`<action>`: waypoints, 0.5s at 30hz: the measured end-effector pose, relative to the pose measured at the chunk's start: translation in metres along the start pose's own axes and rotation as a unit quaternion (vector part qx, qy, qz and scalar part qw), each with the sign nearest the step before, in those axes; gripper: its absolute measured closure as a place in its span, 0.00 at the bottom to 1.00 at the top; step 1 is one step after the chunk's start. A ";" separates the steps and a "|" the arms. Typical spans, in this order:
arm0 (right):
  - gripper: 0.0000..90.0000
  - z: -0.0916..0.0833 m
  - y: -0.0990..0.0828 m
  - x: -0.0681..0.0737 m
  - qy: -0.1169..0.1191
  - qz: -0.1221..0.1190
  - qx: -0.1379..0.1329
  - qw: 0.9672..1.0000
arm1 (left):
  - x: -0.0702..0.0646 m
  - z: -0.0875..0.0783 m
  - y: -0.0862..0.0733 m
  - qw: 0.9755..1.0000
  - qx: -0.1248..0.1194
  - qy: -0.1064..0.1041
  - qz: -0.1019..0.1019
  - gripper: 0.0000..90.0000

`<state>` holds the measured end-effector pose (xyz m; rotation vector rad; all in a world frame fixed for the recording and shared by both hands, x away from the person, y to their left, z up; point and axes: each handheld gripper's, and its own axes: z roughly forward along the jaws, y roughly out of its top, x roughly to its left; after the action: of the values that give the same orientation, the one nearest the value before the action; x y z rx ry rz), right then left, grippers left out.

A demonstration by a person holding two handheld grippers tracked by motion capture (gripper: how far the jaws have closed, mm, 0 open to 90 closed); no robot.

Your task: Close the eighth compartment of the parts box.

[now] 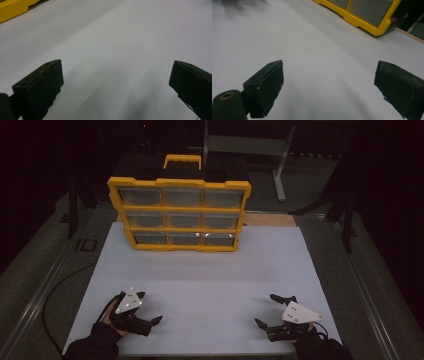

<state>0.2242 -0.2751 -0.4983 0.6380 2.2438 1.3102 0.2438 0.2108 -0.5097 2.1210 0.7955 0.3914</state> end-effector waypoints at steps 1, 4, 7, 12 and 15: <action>0.10 0.000 0.000 0.000 0.000 -0.001 0.000 1.000 | 0.000 0.000 -0.001 1.000 0.001 0.002 0.004 0.00; 0.10 0.000 0.000 0.000 0.001 -0.001 0.000 1.000 | 0.000 -0.001 -0.002 1.000 -0.001 0.002 0.001 0.00; 0.10 0.000 0.000 0.000 0.002 -0.001 0.002 1.000 | 0.001 -0.002 -0.003 1.000 -0.004 0.005 -0.001 0.00; 0.10 0.001 0.000 0.000 0.003 -0.003 0.001 1.000 | 0.001 -0.001 -0.004 1.000 -0.004 0.001 -0.003 0.00; 0.10 0.001 0.000 0.000 0.003 -0.003 0.002 1.000 | 0.001 0.000 -0.005 1.000 -0.001 0.001 -0.003 0.00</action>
<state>0.2244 -0.2748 -0.4990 0.6291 2.2517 1.3083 0.2424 0.2140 -0.5138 2.1155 0.8028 0.3903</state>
